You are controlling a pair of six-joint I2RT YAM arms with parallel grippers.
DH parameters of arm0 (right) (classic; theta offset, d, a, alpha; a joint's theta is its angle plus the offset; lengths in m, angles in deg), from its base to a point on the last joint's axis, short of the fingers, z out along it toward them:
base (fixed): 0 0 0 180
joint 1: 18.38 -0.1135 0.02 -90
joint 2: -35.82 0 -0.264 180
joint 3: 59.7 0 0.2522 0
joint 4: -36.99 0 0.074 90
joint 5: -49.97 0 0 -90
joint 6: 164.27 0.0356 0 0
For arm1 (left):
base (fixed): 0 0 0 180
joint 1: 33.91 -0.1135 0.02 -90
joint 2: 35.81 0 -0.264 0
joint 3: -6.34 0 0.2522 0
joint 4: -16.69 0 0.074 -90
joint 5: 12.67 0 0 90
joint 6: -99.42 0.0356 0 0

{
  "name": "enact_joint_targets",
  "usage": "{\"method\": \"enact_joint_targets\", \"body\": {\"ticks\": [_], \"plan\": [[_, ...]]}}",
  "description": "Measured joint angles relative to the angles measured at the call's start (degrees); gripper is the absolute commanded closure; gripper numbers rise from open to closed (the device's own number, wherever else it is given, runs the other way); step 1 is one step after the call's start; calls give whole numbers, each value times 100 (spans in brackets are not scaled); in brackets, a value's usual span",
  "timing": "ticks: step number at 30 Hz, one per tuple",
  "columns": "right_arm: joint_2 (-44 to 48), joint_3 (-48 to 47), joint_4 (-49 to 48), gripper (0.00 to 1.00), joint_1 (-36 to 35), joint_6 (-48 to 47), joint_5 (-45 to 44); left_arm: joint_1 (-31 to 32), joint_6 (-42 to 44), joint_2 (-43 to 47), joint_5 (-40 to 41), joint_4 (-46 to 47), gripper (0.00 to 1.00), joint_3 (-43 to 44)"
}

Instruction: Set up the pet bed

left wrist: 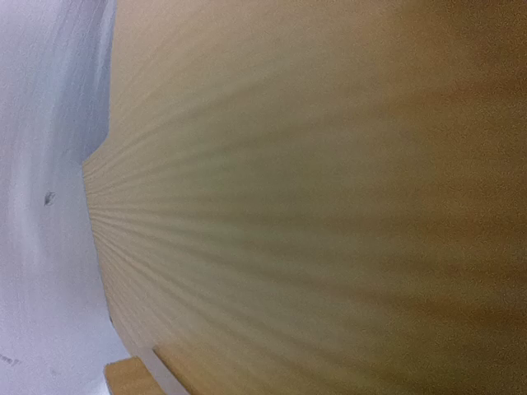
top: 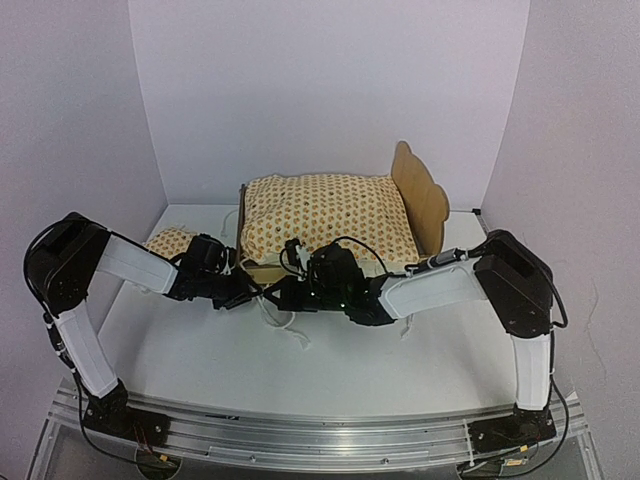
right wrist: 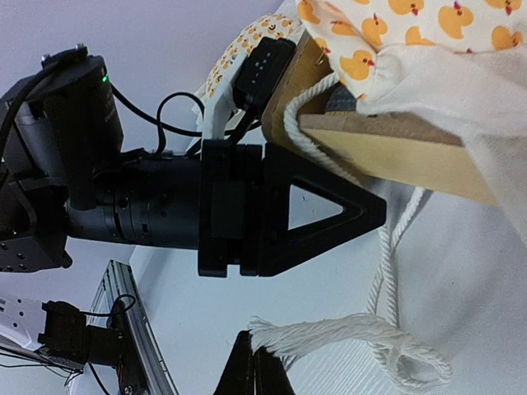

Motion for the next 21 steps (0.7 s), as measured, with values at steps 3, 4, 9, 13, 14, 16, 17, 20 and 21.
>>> {"method": "enact_joint_targets", "body": {"ticks": [3,4,9,13,14,16,17,20,21], "plan": [[-51,-1,-7,100,1,44,62,57,-80,-199,134,-83,85,272],[-53,-1,-7,100,1,48,75,61,-92,-233,167,-107,91,325],[-53,-1,-37,100,1,46,111,58,-136,-352,263,-96,100,408],[-54,-1,-52,100,24,44,137,14,-94,-461,198,-143,100,427],[-55,-1,-53,100,33,42,162,-9,-80,-458,132,-194,100,441],[-73,-31,-51,100,57,40,212,-79,-45,-417,-43,-308,100,453],[-108,-91,-44,100,79,35,232,-121,-16,-360,-159,-434,100,453],[-284,-463,133,100,145,-40,276,-208,210,-112,-506,-912,100,453],[-382,-686,268,100,160,-73,291,-232,319,5,-621,-1092,100,454]]}}
